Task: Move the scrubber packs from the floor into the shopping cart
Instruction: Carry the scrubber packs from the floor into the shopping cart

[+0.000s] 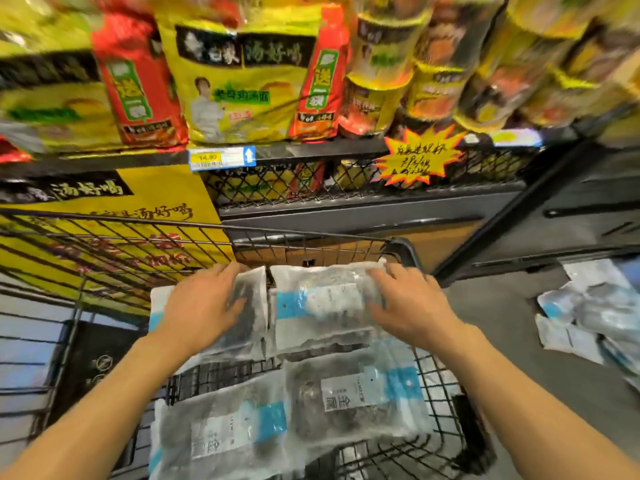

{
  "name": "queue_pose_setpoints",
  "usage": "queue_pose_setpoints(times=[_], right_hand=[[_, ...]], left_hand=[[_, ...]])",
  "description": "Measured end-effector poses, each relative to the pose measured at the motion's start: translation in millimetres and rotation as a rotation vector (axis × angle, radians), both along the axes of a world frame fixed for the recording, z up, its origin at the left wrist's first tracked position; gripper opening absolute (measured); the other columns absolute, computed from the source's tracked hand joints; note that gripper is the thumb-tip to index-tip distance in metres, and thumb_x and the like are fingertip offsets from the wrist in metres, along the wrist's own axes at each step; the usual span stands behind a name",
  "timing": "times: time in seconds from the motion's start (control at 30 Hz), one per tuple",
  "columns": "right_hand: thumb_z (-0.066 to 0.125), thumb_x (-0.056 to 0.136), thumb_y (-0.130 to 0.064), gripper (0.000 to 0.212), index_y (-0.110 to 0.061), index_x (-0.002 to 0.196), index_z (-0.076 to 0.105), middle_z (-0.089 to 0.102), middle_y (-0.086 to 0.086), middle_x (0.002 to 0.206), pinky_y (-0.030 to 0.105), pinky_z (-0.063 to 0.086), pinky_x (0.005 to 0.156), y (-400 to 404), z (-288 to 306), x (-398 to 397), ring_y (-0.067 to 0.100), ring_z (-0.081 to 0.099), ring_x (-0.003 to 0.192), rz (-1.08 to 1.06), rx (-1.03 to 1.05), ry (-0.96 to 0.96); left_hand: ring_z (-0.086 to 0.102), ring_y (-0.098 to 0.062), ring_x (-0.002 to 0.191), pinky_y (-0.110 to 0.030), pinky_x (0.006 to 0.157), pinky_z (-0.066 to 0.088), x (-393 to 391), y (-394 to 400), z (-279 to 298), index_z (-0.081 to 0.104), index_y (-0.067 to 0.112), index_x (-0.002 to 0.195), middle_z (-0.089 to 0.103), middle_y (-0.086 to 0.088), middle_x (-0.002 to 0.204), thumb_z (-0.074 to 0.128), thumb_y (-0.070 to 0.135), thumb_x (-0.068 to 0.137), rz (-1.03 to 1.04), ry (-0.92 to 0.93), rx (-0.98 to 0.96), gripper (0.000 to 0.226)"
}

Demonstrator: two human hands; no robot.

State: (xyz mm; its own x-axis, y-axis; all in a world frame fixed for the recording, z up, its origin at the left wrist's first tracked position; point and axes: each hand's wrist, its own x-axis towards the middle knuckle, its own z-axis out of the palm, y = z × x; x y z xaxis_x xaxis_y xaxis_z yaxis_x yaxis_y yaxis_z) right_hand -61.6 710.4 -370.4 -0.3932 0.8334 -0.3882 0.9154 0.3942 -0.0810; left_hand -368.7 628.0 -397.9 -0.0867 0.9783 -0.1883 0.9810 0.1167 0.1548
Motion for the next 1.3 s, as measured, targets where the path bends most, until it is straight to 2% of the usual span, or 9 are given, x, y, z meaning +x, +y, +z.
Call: queue_pose_setpoints(times=[0.17, 0.3, 0.43, 0.57, 0.77, 0.9, 0.97, 1.1, 1.3], right_hand=[[0.058, 0.094, -0.048, 0.060, -0.031, 0.149, 0.042, 0.049, 0.001, 0.150, 0.045, 0.047, 0.103, -14, 138, 94, 0.031, 0.050, 0.132, -0.160, 0.157, 0.055], [0.061, 0.095, -0.048, 0.060, -0.032, 0.149, 0.042, 0.050, -0.001, 0.148, 0.044, 0.048, 0.104, -40, 232, 190, 0.027, 0.050, 0.134, -0.334, 0.291, 0.171], [0.062, 0.095, -0.048, 0.061, -0.033, 0.150, 0.041, 0.047, -0.002, 0.152, 0.043, 0.046, 0.107, -76, 288, 293, 0.023, 0.050, 0.137, -0.503, 0.387, 0.241], [0.063, 0.094, -0.049, 0.060, -0.033, 0.149, 0.043, 0.048, -0.004, 0.154, 0.041, 0.047, 0.104, -116, 317, 401, 0.022, 0.049, 0.137, -0.632, 0.468, 0.256], [0.063, 0.094, -0.049, 0.058, -0.033, 0.147, 0.044, 0.050, -0.002, 0.150, 0.042, 0.048, 0.102, -172, 324, 554, 0.024, 0.054, 0.130, -0.900, 0.465, 0.257], [0.064, 0.091, -0.053, 0.063, -0.030, 0.146, 0.045, 0.051, -0.001, 0.150, 0.041, 0.047, 0.104, -198, 309, 639, 0.024, 0.053, 0.133, -1.074, 0.441, 0.276], [0.064, 0.087, -0.056, 0.064, -0.031, 0.143, 0.047, 0.054, 0.000, 0.148, 0.045, 0.047, 0.105, -211, 298, 674, 0.023, 0.054, 0.133, -1.168, 0.460, 0.305], [0.067, 0.092, -0.048, 0.060, -0.028, 0.145, 0.047, 0.054, 0.001, 0.148, 0.034, 0.045, 0.101, -231, 287, 730, 0.023, 0.054, 0.133, -1.328, 0.436, 0.328], [0.066, 0.090, -0.053, 0.063, -0.031, 0.145, 0.045, 0.053, -0.002, 0.150, 0.038, 0.048, 0.101, -219, 271, 821, 0.022, 0.053, 0.134, -1.506, 0.391, 0.311]], left_hand=[[0.058, -0.026, 0.127, -0.043, 0.098, 0.050, 84, 22, 119, 0.039, 0.029, 0.150, 0.058, 0.000, 0.142, 0.061, 0.040, 0.096, -0.181, -0.092, 0.094, 0.059], [0.055, -0.026, 0.130, -0.041, 0.102, 0.048, 181, 45, 212, 0.043, 0.023, 0.147, 0.058, -0.003, 0.142, 0.061, 0.040, 0.097, -0.350, -0.139, 0.203, 0.056], [0.052, -0.026, 0.134, -0.040, 0.105, 0.046, 296, 61, 282, 0.039, 0.024, 0.151, 0.054, -0.004, 0.147, 0.062, 0.042, 0.097, -0.531, -0.169, 0.293, 0.061], [0.052, -0.025, 0.134, -0.043, 0.106, 0.046, 420, 77, 324, 0.042, 0.025, 0.148, 0.055, -0.002, 0.146, 0.063, 0.041, 0.095, -0.681, -0.251, 0.347, 0.059], [0.053, -0.024, 0.133, -0.039, 0.107, 0.044, 601, 83, 339, 0.041, 0.022, 0.149, 0.056, -0.004, 0.144, 0.066, 0.040, 0.095, -0.845, -0.362, 0.297, 0.062], [0.059, -0.023, 0.124, -0.044, 0.101, 0.050, 694, 87, 323, 0.039, 0.031, 0.146, 0.058, -0.001, 0.136, 0.066, 0.047, 0.093, -0.913, -0.411, 0.184, 0.061], [0.058, -0.021, 0.126, -0.044, 0.101, 0.050, 736, 94, 313, 0.040, 0.031, 0.145, 0.058, 0.001, 0.139, 0.067, 0.046, 0.093, -0.942, -0.412, 0.151, 0.061], [0.057, -0.019, 0.127, -0.038, 0.103, 0.047, 816, 112, 292, 0.042, 0.028, 0.145, 0.059, 0.000, 0.140, 0.067, 0.042, 0.093, -1.012, -0.396, 0.076, 0.059], [0.056, -0.019, 0.130, -0.036, 0.106, 0.047, 939, 162, 263, 0.044, 0.025, 0.146, 0.056, 0.000, 0.145, 0.068, 0.041, 0.094, -1.080, -0.439, -0.018, 0.059]])
